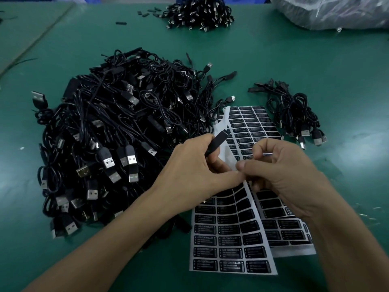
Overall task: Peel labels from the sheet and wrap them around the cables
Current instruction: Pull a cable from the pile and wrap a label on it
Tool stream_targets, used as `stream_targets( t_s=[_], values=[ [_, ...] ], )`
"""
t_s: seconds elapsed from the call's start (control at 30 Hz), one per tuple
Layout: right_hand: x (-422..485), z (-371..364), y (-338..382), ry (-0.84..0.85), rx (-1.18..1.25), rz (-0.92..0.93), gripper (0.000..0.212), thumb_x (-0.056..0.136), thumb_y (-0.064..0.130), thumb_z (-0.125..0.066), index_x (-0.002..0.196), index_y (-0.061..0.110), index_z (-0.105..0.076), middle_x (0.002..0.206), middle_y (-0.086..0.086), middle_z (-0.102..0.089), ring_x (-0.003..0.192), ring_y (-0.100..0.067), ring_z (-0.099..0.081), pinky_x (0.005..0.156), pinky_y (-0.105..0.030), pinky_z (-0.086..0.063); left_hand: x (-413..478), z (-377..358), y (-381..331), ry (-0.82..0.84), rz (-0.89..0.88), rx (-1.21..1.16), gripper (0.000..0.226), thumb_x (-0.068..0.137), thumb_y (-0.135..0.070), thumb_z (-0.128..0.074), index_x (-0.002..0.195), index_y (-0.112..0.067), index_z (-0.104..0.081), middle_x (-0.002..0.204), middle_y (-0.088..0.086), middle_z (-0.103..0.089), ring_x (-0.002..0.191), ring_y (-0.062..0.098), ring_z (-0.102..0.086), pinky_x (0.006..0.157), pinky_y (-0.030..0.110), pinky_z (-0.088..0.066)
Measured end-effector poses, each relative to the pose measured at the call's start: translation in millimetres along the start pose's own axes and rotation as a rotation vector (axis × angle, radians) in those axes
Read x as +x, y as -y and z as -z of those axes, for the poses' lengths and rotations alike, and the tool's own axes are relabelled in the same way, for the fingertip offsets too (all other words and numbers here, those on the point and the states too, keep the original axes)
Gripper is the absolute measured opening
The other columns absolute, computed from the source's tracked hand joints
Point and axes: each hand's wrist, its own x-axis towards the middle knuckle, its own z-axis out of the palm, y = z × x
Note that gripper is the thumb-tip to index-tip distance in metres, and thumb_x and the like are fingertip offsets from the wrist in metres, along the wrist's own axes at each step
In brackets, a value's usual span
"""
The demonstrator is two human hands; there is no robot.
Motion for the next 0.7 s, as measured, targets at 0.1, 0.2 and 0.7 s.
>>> stream_targets(
  t_s=[0.1, 0.2, 0.7],
  values=[
    [-1.0, -1.3, 0.2, 0.009, -0.011, 0.019, 0.034, 0.08, -0.008, -0.073, 0.073, 0.013, -0.047, 0.051, 0.0, -0.062, 0.043, -0.008, -0.058, 0.04, -0.019, -0.046, -0.1, 0.3, -2.5, -0.003, 0.024, 0.0, 0.053, 0.069, -0.039, -0.087, 0.072, -0.022, -0.038, 0.071, -0.007, -0.073, 0.072, 0.027, -0.071, 0.064, 0.056, -0.056],
    [-1.2, -1.9, 0.5, 0.001, -0.022, 0.025, 0.035, 0.078, -0.006, -0.075, 0.069, 0.015, -0.048, 0.052, -0.001, -0.061, 0.046, -0.01, -0.058, 0.041, -0.019, -0.046, 0.9, 0.6, -2.8, -0.006, 0.047, 0.027, 0.051, 0.069, -0.04, -0.087, 0.072, -0.023, -0.039, 0.071, -0.006, -0.073, 0.065, 0.021, -0.068, 0.063, 0.052, -0.056],
    [-2.9, 3.3, 6.0, -0.045, -0.121, -0.026, 0.03, 0.078, -0.008, -0.071, 0.07, 0.011, -0.05, 0.057, -0.011, -0.066, 0.043, -0.012, -0.058, 0.034, -0.018, -0.039, 10.8, 9.7, 7.5, 0.089, 0.197, -0.109, 0.033, 0.075, -0.003, -0.076, 0.085, 0.0, -0.045, 0.073, 0.009, -0.073, 0.062, 0.02, -0.066, 0.05, 0.027, -0.052]
  ],
)
